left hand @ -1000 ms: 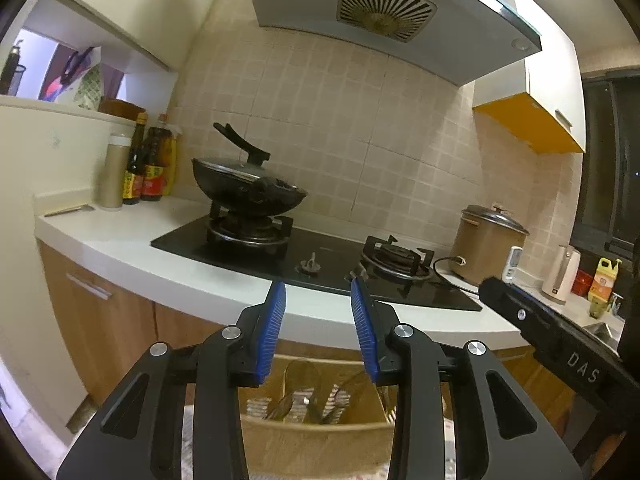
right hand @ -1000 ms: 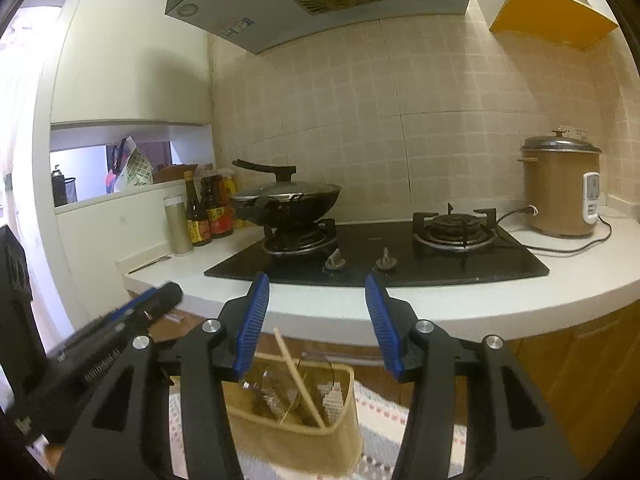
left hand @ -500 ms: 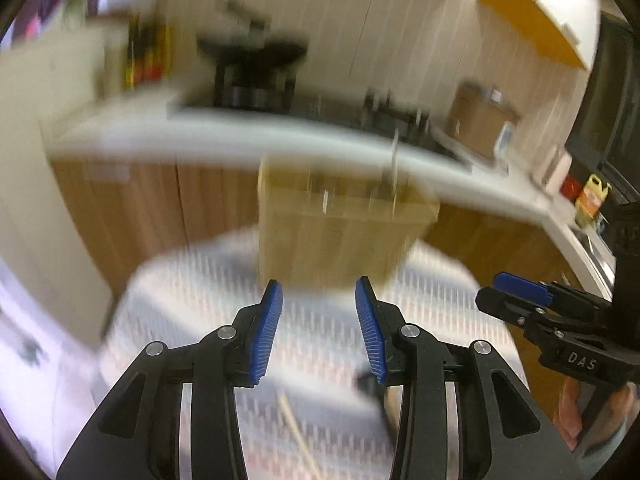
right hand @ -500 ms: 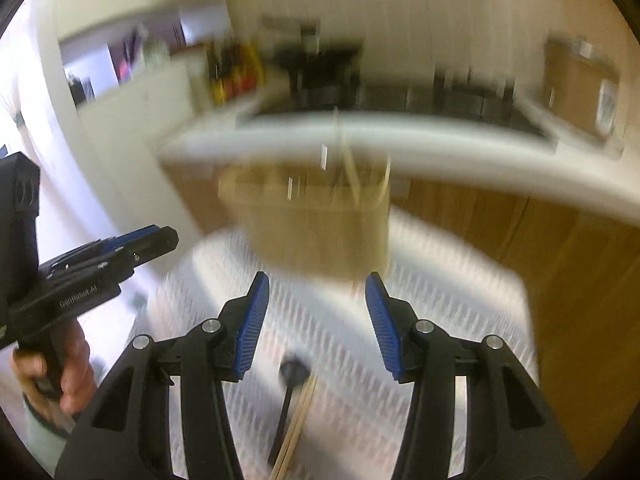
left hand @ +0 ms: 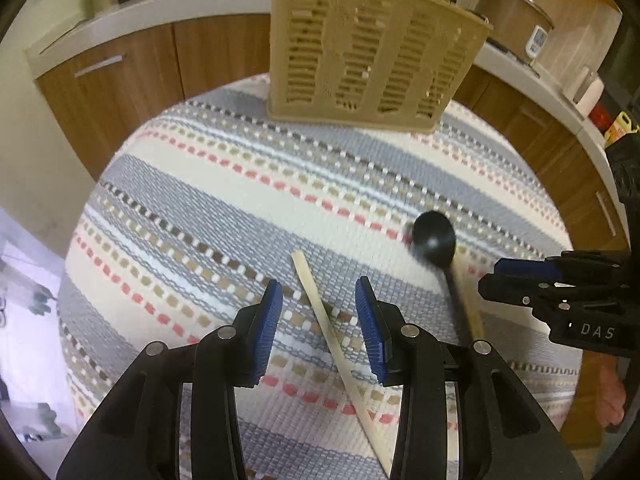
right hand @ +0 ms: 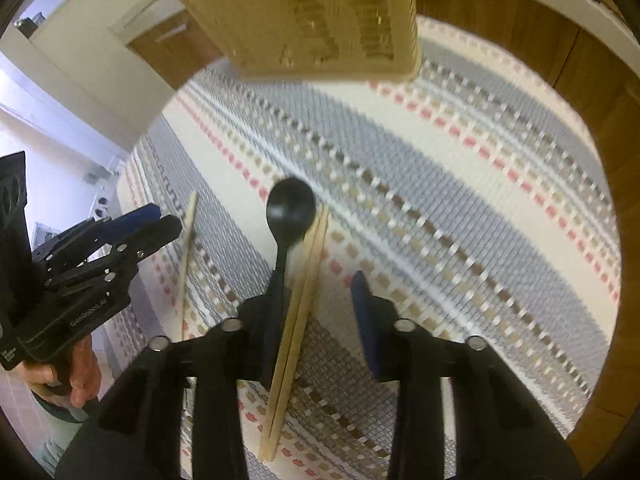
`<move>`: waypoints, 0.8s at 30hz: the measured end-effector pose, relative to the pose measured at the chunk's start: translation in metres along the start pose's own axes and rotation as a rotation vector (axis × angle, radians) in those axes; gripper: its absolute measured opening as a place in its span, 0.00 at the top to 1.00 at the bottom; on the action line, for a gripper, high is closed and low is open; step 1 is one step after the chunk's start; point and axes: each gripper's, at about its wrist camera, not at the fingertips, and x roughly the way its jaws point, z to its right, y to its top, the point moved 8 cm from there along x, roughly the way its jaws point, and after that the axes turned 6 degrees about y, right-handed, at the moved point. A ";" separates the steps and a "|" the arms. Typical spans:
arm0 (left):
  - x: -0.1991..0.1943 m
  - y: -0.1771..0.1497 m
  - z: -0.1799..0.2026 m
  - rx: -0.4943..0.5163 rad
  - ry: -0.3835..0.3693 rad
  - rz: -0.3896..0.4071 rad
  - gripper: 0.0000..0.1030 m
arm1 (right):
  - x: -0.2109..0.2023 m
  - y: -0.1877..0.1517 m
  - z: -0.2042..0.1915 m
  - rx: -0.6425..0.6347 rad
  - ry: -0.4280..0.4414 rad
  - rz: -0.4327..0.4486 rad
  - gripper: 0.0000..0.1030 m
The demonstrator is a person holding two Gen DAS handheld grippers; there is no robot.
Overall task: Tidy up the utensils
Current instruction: 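Grasp a wooden chopstick with the left tool while the right tool grasps another chopstick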
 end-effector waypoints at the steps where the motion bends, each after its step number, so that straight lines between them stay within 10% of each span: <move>1: 0.002 0.001 0.001 0.002 0.006 -0.002 0.64 | 0.003 -0.002 0.000 0.001 -0.003 -0.005 0.79; 13: 0.009 -0.001 -0.002 0.008 0.031 0.004 0.65 | 0.008 -0.002 0.000 0.030 -0.017 0.007 0.82; 24: 0.013 -0.005 0.004 0.029 0.074 0.023 0.65 | 0.008 -0.006 -0.017 -0.095 -0.227 0.110 0.83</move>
